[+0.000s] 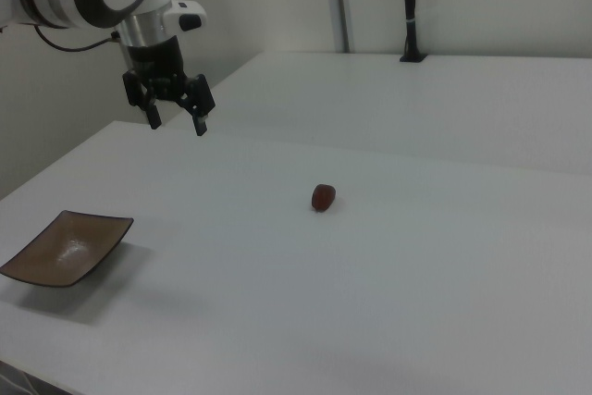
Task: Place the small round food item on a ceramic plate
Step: 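Move the gripper over the small dark red round food item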
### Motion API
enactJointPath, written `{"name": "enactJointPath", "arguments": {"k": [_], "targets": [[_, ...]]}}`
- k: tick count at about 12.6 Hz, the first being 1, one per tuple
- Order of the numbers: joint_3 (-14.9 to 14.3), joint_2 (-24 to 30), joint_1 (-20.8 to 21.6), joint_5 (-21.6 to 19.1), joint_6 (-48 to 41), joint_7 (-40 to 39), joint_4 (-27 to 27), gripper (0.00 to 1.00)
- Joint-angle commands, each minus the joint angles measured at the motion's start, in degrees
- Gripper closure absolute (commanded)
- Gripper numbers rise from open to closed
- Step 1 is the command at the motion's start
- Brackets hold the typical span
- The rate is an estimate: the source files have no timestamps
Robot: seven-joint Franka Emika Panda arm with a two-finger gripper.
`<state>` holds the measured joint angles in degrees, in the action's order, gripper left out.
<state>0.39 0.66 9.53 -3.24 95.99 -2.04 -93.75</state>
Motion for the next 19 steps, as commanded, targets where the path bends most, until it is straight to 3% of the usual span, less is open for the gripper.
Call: {"name": "enactJointPath", "arguments": {"k": [1, 12, 16, 19], "targets": [[0.0, 0.7, 0.1, -0.9, 1.7, -0.2, -1.3, 0.0], [-0.6, -0.9, -0.6, -0.5, 4.4, -1.2, -0.3, 0.0], [-0.7, -6.0, -0.9, -0.4, 14.6, -0.5, 1.4, 0.0], [-2.7, -12.9, -1.0, -0.7, 14.8, -0.4, 8.7, 0.0]]}}
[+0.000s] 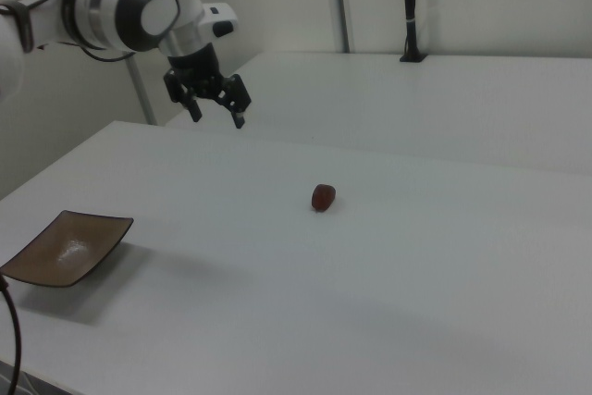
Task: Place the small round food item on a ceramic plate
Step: 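Move the gripper over the small dark red round food item, then lower the open gripper around the red food item and close it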
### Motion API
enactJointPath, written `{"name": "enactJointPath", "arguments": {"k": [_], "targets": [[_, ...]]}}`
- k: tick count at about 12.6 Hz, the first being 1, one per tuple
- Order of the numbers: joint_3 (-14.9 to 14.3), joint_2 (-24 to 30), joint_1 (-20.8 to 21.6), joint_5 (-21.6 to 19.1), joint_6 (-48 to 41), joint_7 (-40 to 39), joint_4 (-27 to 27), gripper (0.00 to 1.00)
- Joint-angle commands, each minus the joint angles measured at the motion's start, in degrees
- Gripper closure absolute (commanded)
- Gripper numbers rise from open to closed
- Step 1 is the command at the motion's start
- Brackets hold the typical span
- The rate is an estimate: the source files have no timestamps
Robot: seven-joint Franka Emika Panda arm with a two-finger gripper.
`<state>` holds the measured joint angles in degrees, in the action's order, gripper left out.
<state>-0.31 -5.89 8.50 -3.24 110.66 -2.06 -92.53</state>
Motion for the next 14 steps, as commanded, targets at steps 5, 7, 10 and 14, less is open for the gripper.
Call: {"name": "enactJointPath", "arguments": {"k": [5, 7, 10, 14], "targets": [[-2.4, -18.5, -1.6, -0.9, 1.5, 2.3, 19.7, 0.0], [-2.4, -22.5, -2.2, -0.8, 1.8, 2.4, 22.2, 0.0], [-2.4, -28.0, -3.0, -0.5, 1.8, 2.2, 25.5, 0.0], [-2.5, -33.6, -3.1, -0.3, 8.2, 2.2, 25.6, 0.0]]}}
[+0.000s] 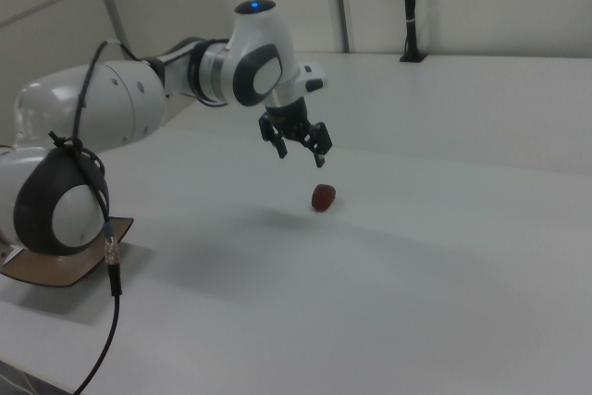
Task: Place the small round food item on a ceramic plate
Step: 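Lower the open gripper around the red food item and close it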
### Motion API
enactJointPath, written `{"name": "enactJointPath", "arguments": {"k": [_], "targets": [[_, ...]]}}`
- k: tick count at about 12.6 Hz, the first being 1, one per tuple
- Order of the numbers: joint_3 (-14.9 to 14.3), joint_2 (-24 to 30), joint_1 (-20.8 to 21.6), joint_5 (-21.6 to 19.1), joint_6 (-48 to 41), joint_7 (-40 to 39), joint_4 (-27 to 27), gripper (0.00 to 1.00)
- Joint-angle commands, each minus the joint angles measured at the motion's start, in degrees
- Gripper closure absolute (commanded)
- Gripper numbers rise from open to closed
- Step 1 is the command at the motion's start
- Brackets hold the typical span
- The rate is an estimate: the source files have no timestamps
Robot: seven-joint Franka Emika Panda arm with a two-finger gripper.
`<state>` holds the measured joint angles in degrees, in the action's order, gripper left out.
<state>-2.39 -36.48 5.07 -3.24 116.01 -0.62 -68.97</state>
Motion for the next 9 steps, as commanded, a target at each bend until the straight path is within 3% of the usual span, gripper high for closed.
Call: {"name": "enactJointPath", "arguments": {"k": [1, 9], "targets": [[-0.4, -3.8, 0.0, -0.2, 5.2, 0.7, 1.9, 0.0], [-0.2, -6.6, 0.0, -0.2, 12.4, 0.4, 0.2, 0.0]]}}
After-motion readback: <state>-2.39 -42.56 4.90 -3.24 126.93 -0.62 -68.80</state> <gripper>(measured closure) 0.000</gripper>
